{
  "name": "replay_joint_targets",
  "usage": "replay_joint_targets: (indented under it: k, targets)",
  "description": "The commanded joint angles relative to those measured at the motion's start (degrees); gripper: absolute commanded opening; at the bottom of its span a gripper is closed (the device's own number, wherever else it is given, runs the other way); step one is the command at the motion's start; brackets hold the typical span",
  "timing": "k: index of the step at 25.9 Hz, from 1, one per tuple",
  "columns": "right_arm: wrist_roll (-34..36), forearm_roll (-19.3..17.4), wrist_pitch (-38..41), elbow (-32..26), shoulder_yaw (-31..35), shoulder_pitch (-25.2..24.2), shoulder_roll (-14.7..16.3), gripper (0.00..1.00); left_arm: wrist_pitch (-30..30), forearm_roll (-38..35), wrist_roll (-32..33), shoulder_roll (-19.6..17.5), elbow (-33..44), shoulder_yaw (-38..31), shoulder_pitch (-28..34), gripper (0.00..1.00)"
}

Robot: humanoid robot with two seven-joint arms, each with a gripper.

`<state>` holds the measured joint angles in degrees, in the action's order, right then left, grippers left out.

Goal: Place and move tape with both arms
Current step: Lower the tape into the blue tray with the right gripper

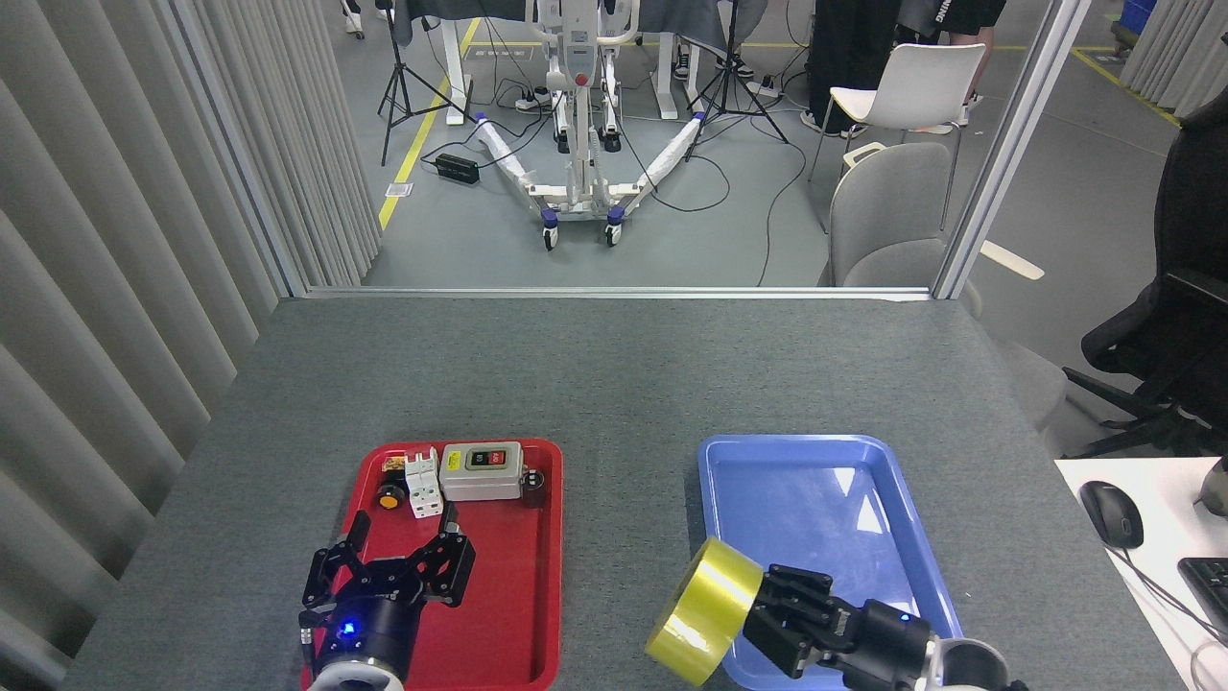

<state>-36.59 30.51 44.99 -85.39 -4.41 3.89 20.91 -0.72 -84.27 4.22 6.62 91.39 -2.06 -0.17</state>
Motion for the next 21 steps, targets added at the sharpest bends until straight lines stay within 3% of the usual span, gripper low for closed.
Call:
replay_joint_targets:
  k: [1,4,8,11,14,19,21]
  targets:
    - [-0.4,4.2,0.0,-0.5,8.0,-0.5,-0.6,0.12,3.8,2.3,4.6,-0.1,4.2,5.6,2.0,1.0]
    - [-0.5,9.7,0.0,-1.1,11.1,0.2,-1.9,0.1,3.7,4.2,4.0,-0.1,5.5,6.8,2.5,1.0]
    - [-2.3,17.4,-16.6,-1.0,12.3,3.5,-1.9,0.1,2.3,5.1,-5.1,-0.6,2.7,6.4,2.5,1.0]
    - [-7.7,18.4,-28.8,-0.1,11.6,6.7,-0.7,0.11,-2.1,6.8,-9.1,-1.3,2.4,5.3,3.4,1.0]
    - [-10.7,18.4,-35.9,2.0,7.4,8.9,3.2,0.11,-6.3,7.1,-12.5,-2.4,2.5,3.6,4.6,1.0]
    - [-11.0,18.0,-46.1,3.7,-0.5,9.1,8.3,0.11,-5.9,5.6,-21.7,-5.0,2.0,3.0,6.5,1.0]
    - [-11.0,18.0,-50.1,4.4,-3.6,9.5,9.9,0.1,-5.7,1.0,-22.9,-5.7,2.0,3.0,7.5,1.0]
